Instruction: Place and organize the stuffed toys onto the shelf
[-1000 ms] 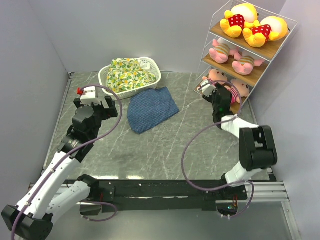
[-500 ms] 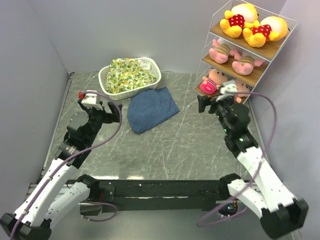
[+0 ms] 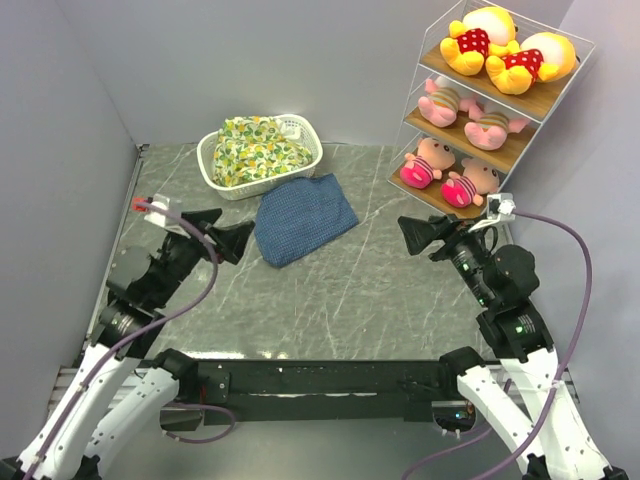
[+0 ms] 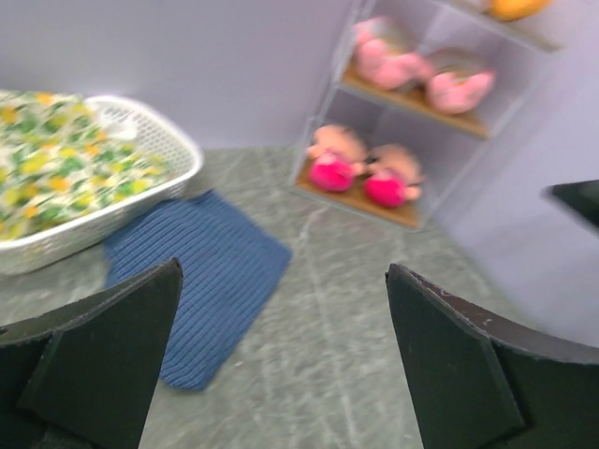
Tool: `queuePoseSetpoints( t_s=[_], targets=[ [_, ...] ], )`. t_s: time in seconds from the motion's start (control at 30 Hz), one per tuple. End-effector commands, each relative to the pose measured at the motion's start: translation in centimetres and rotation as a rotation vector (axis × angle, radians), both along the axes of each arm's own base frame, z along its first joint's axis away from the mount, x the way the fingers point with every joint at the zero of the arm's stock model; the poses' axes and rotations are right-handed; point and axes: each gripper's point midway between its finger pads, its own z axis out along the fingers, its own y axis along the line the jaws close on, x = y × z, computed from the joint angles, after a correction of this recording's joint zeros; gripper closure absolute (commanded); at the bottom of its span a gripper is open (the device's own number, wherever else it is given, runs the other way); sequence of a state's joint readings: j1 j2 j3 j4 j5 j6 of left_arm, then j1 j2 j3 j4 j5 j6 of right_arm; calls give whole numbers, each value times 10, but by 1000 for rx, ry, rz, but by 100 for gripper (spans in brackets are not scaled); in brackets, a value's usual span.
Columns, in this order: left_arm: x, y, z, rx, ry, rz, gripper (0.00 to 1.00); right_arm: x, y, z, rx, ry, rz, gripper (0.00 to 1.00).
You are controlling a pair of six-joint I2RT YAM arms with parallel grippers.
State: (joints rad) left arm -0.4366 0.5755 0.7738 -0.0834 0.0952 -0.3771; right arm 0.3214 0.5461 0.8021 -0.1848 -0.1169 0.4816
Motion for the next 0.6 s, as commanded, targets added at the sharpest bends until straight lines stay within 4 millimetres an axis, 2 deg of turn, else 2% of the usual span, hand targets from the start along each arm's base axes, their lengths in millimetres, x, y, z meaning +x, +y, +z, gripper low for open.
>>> queuePoseSetpoints(
  t_s=[0.0,0.2,0.4,0.57],
  targets=[
    [-21,-20,14,-97,0,-146,4,-1,-8,0,51,105,-60,0],
    [-17,-27,7,-107,46,-170,4,-7,-1,6,47,92,-6,0],
    [-19,-28,13,-124,38,-181,4,-10,-2,13,44,61,-5,0],
    [-18,-30,10,-130,53,-186,4,-13,6,17,58,49,40,0]
  ],
)
